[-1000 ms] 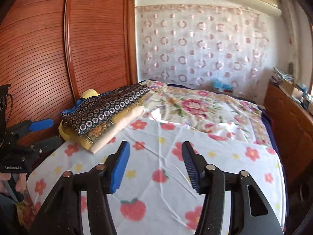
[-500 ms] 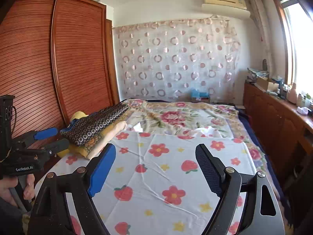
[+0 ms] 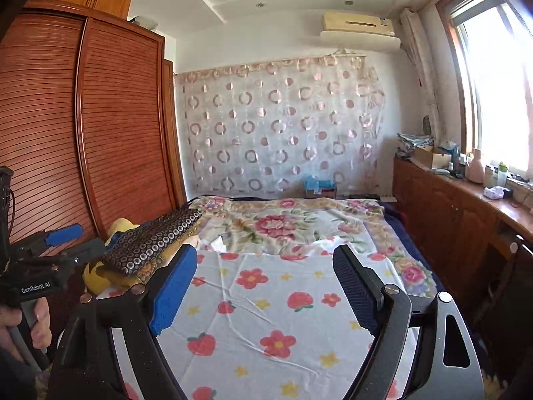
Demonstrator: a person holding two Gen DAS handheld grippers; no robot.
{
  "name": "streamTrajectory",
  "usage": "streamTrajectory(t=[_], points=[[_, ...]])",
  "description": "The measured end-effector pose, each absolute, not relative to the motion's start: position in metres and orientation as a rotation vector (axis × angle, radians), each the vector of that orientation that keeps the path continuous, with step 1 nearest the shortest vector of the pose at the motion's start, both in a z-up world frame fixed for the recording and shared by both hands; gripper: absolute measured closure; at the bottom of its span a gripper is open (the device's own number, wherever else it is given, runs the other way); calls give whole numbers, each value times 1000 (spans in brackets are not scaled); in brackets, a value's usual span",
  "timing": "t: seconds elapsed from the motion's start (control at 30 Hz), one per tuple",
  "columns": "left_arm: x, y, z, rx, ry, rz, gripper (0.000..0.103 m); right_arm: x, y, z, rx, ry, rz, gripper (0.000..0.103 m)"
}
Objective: Fold small clothes
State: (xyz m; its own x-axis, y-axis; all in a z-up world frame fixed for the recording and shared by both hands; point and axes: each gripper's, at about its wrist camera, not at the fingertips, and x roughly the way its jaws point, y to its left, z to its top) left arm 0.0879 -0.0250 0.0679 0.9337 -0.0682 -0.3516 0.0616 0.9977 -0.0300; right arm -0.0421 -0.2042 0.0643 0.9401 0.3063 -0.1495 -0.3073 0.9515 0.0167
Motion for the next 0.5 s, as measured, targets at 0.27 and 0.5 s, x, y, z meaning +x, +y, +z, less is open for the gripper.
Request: streamTrajectory(t=[0.27,0.5], points=[[89,-21,64,-22,361,-53,20,-32,-201,60,2,164,310,18],[89,-22,63,-21,361,-49,20,-31,-208,62,0,166,308,18]])
